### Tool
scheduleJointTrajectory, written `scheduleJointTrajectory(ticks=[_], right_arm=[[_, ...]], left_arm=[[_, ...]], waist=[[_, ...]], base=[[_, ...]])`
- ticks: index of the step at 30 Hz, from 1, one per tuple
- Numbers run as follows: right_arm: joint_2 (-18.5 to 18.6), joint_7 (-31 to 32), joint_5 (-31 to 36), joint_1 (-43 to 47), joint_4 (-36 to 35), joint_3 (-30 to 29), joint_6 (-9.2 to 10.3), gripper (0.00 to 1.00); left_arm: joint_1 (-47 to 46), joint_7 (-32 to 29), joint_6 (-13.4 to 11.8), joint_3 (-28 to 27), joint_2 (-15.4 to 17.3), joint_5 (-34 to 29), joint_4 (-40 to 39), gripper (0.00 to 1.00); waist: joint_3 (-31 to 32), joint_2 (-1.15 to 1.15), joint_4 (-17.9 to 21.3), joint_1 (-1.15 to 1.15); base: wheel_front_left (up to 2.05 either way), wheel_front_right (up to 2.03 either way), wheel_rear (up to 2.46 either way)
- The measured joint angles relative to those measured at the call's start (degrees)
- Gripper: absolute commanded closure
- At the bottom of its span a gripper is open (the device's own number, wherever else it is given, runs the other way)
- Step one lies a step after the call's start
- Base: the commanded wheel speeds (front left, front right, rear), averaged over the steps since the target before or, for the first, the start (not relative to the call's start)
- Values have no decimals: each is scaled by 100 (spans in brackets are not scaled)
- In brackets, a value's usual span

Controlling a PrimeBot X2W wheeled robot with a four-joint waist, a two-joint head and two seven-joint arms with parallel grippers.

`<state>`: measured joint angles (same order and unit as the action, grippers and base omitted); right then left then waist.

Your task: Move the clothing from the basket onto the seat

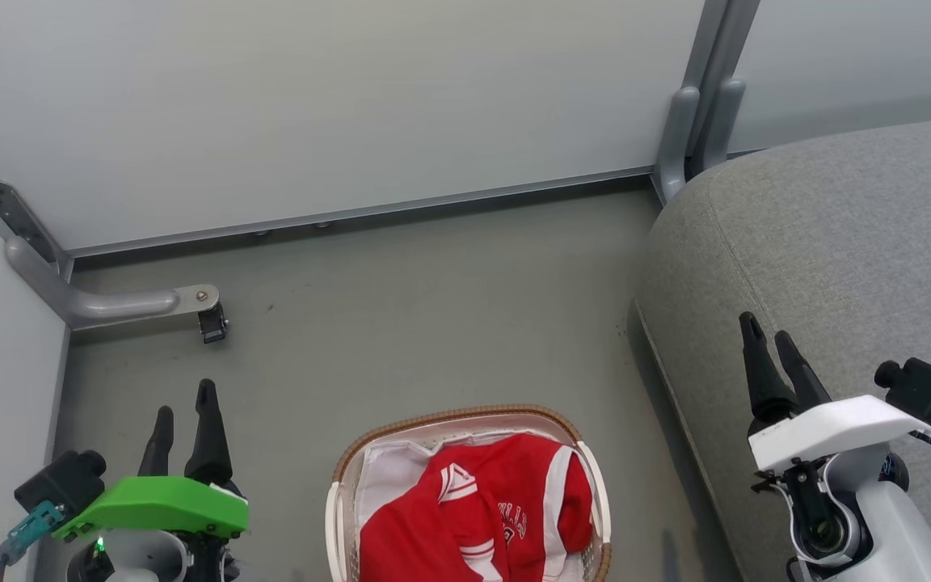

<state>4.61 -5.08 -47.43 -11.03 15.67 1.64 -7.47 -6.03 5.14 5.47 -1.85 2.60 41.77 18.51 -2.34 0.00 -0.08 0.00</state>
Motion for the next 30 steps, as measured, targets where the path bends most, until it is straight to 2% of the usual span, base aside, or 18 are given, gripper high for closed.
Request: scheduleJointTrajectory(ticks=[14,30], right_arm=[[8,-232,1116,-27,53,132,0,0],[-24,-461,2108,-7,281,226,-1,0]], left_arm=[[-1,224,-299,342,140,-1028,46,0],[20,460,-352,516,129,-1816,77,0]], waist=[[-34,0,23,0],[-44,0,26,0]], base=[[0,0,0],[0,0,0]])
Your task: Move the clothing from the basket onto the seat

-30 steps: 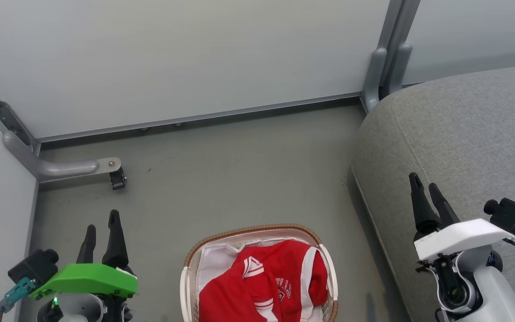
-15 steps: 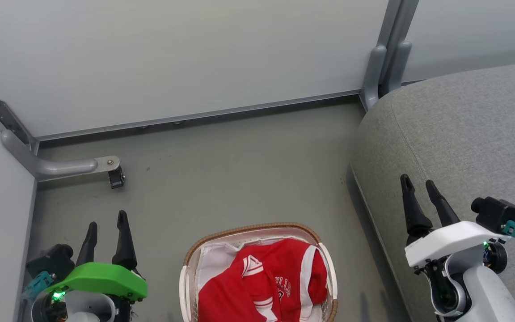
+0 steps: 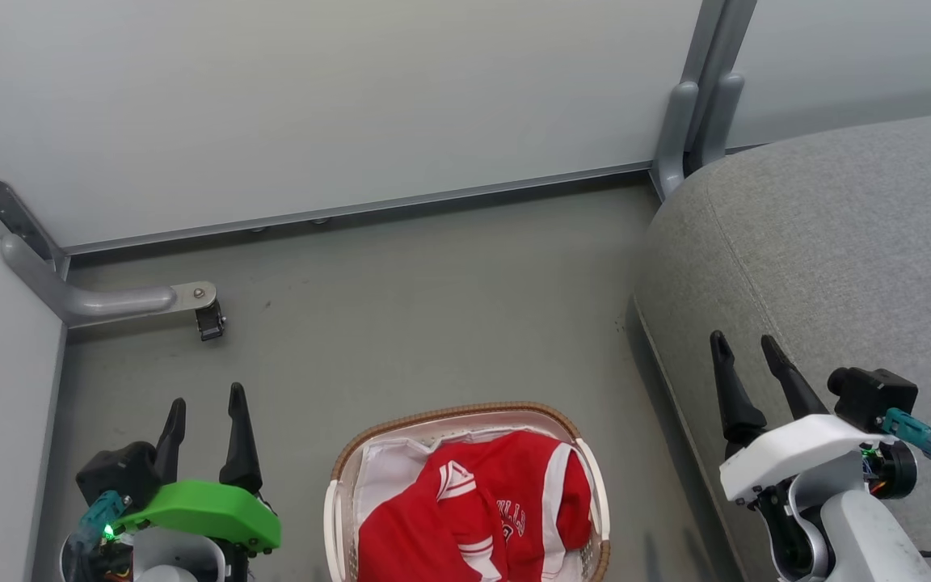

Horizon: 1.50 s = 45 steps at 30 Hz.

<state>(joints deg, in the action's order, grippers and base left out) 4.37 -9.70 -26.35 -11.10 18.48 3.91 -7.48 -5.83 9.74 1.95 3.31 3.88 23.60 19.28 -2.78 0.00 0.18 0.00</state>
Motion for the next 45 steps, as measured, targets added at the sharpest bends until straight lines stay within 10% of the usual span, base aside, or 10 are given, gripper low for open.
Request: scheduleJointTrajectory(ticks=[24,45], right_arm=[[-116,-296,1069,24,149,0,0,0],[-24,-524,1688,-1133,-422,280,-2,0]], left_arm=[[141,298,63,171,-93,-1127,219,0],[-1472,506,457,1318,-116,-1925,1645,0]], waist=[[-194,0,29,0],[-1871,0,459,0]], base=[[0,0,0],[0,0,0]])
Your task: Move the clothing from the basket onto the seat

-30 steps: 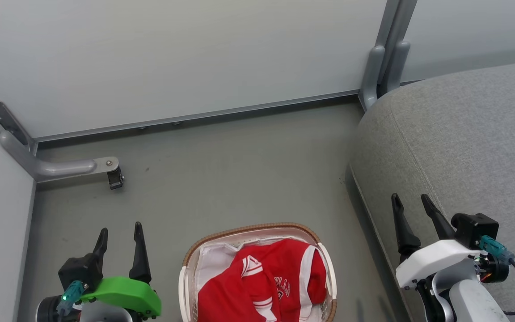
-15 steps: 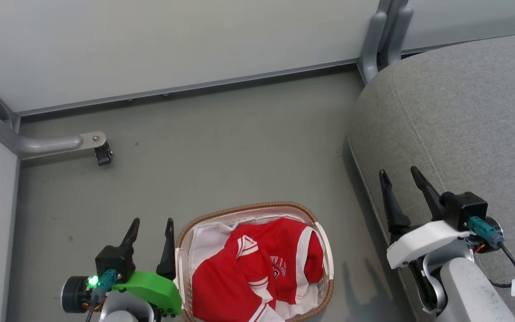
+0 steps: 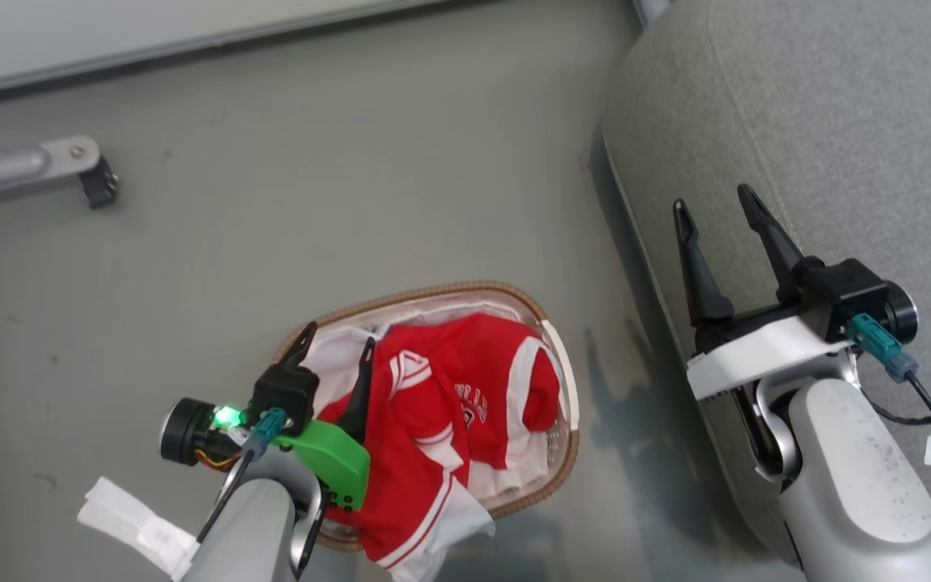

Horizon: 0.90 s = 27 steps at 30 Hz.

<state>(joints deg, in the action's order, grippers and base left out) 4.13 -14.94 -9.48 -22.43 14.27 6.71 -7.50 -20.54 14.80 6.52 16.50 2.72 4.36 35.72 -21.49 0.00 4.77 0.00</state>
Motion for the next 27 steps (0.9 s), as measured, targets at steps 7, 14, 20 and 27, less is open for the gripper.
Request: scheduleJointTrajectory(ticks=[7,14,20,27], right_arm=[[-48,-7,36,-237,-208,42,-1,0],[-101,-7,-80,-424,-313,69,-1,0],[-113,-7,-131,-550,-409,135,-1,0],[-119,-7,-255,-647,-538,261,-1,0]], left_arm=[[-514,33,-2,160,-4,-156,734,0],[-1066,33,-49,208,64,-269,1491,0],[-1432,33,-153,293,185,-412,2201,0],[-1873,31,-300,378,254,-491,3262,0]], waist=[[-744,0,232,1],[-1375,0,483,1],[-1813,0,694,1],[-2161,0,933,1]], base=[[0,0,0],[0,0,0],[0,0,0],[0,0,0]])
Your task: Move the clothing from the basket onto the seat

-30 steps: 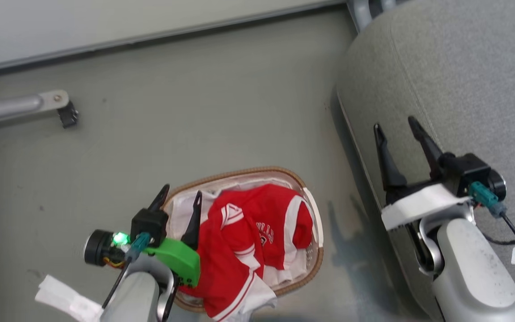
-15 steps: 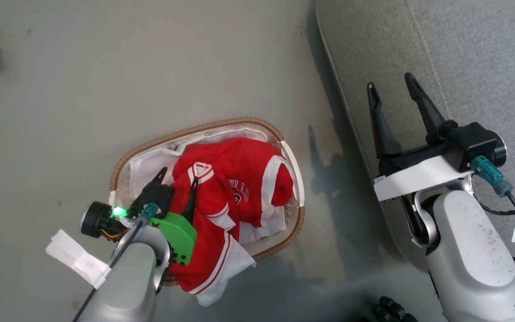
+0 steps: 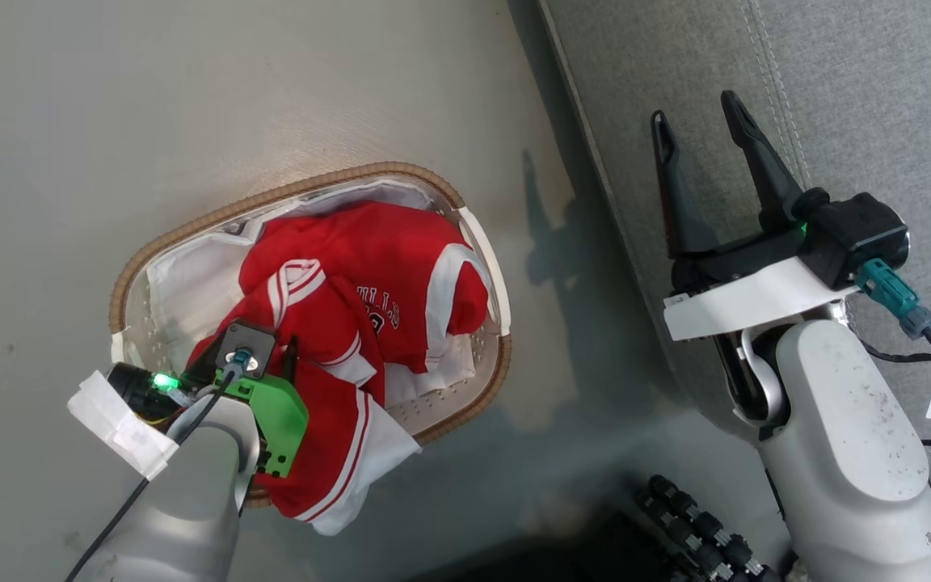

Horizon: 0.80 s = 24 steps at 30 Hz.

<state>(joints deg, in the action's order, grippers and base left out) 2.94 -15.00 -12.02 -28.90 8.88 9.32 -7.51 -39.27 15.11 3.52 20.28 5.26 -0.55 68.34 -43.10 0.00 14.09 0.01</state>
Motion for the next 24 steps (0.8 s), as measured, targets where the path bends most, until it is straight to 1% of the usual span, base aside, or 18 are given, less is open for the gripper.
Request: scheduleJointTrajectory(ticks=[4,5,6,7,8,10,14,19,24], right_arm=[[-2,0,-16,-7,-53,64,0,0],[-4,0,-27,-14,-58,74,0,0],[-4,0,-44,-20,-60,77,0,0],[-4,0,-58,-21,-62,79,0,0],[-4,0,-59,-21,-57,82,0,0],[-4,0,-65,-21,-35,82,0,0],[-5,0,-82,16,68,74,0,0],[-12,0,12,165,201,108,0,0],[-14,0,100,374,345,144,0,0]], left_arm=[[-125,-70,-77,-37,9,79,303,0],[-138,-92,-101,-62,10,113,349,2],[-143,-100,-98,-73,11,131,380,57],[-142,-101,-98,-87,12,160,410,57],[-141,-101,-98,-115,10,210,430,100],[-135,-89,-101,-185,3,341,437,100],[-40,-33,-105,-194,-71,410,320,100],[334,1,-202,-153,-109,442,-556,100],[840,1,-202,-179,-151,530,-1284,100]], waist=[[-112,0,106,0],[-125,0,130,0],[-129,0,147,0],[-123,0,159,0],[-105,0,166,0],[-53,0,169,0],[137,0,138,-1],[498,0,54,0],[937,0,-72,-1]], base=[[0,0,0],[0,0,0],[0,0,0],[0,0,0],[0,0,0],[0,0,0],[0,0,0],[0,0,0],[0,0,0]])
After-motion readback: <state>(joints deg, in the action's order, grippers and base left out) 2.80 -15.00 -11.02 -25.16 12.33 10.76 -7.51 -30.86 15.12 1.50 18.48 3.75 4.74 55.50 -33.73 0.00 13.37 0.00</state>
